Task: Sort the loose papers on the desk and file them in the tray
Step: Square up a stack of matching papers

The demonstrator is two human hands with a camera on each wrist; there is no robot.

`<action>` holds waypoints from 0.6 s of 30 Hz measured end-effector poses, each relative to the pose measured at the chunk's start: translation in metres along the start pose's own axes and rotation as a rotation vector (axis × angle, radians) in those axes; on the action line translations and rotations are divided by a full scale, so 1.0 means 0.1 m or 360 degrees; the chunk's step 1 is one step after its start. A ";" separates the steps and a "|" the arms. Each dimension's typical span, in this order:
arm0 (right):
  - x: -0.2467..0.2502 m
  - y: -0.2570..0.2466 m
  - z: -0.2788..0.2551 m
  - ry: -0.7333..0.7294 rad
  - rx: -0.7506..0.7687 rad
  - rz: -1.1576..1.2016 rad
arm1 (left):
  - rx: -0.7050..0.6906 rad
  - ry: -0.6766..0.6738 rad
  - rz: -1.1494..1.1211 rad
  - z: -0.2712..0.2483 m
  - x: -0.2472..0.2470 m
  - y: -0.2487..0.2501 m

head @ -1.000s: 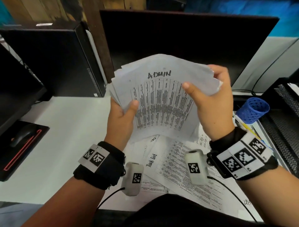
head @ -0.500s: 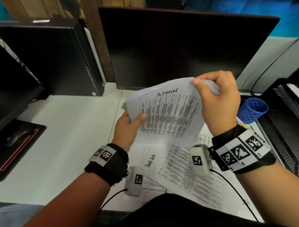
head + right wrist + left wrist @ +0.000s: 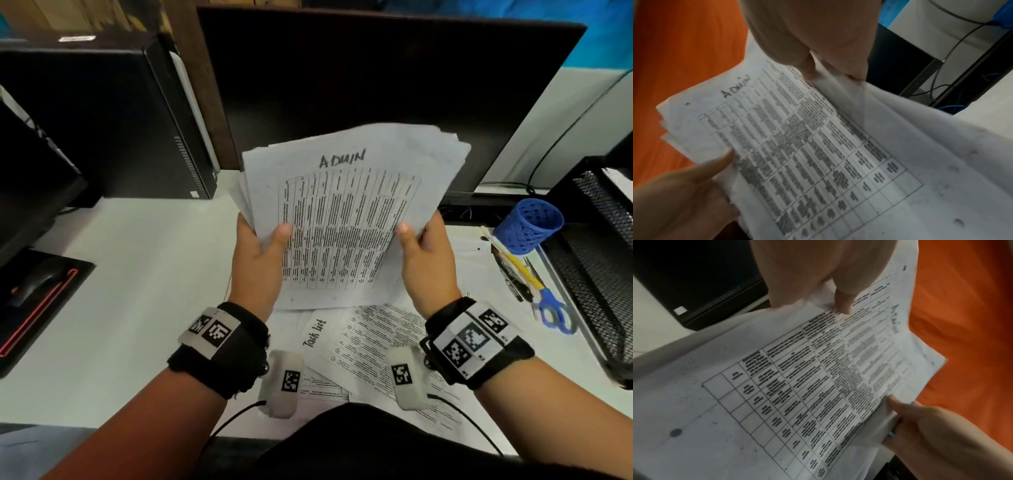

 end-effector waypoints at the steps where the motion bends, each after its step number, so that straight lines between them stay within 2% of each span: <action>1: -0.01 -0.04 -0.02 0.0025 0.0029 0.0011 | -0.0039 -0.0020 -0.0005 -0.02 -0.02 0.03; 5: -0.06 0.00 -0.11 0.0047 0.0082 0.0064 | -0.0081 0.0017 -0.0103 -0.14 -0.04 0.02; 10: -0.07 0.27 -0.17 0.0007 -0.0161 0.0074 | 0.0096 0.0045 -0.0019 -0.19 0.03 -0.18; 15: -0.14 0.27 -0.07 0.0012 -0.0251 0.0061 | 0.0185 0.0085 -0.0095 0.01 0.04 -0.21; 18: -0.20 0.28 -0.01 -0.0016 -0.0318 0.0007 | 0.0258 0.0042 -0.0021 0.10 -0.01 -0.26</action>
Point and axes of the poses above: each hand's wrist, its own z-axis towards the middle knuckle, its own x-axis out of the back of the hand, y = z × x, the point moved 3 cm from there along z, towards the middle knuckle, and after that the axes turned 5 degrees about -x, right-handed, at the moved point
